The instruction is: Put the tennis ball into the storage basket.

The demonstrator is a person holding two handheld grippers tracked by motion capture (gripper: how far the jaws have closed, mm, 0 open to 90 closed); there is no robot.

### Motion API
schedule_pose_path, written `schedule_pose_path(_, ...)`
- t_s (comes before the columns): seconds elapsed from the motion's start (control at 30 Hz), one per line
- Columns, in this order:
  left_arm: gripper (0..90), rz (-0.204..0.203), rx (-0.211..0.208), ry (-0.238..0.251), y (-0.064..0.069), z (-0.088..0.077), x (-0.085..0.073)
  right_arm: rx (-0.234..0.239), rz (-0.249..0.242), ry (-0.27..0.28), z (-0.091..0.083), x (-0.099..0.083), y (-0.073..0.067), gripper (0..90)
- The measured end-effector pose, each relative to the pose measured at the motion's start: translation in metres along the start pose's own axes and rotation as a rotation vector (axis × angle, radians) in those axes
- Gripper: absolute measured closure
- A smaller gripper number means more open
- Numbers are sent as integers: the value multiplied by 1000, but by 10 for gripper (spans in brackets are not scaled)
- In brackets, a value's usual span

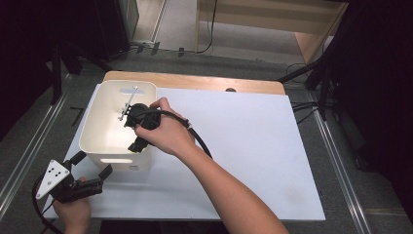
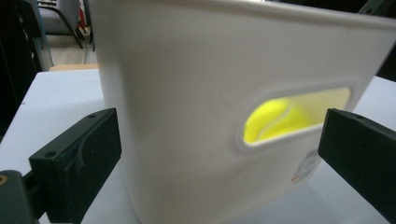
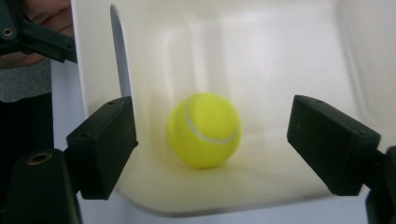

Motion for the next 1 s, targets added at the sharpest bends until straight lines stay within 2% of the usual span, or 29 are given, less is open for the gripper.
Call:
schedule_pose_path(0.23, 0, 0, 0, -2, 0, 0, 0, -31, 21, 55, -17, -2, 2, 83)
schedule_pose_path(0.33, 0, 1, 0, -3, 0, 0, 0, -29, 35, 74, -23, -7, 3, 0)
schedule_pose_path(0.8, 0, 4, 2, -7, -1, 0, -1, -98, 106, 139, -40, -42, 12, 0)
schedule_pose_path(1.0, 0, 2, 3, -6, -1, 0, -1, -97, 140, 158, -44, -59, 14, 0)
Point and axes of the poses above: each handheld gripper's, and its own axes: z roughly forward along the jaws, x roughly out of its top, y roughly to its right, the point moved 10 cm from there along z, roughly forward along the jaws, and after that the axes turned 1 degree about -y, right-handed, at the moved point
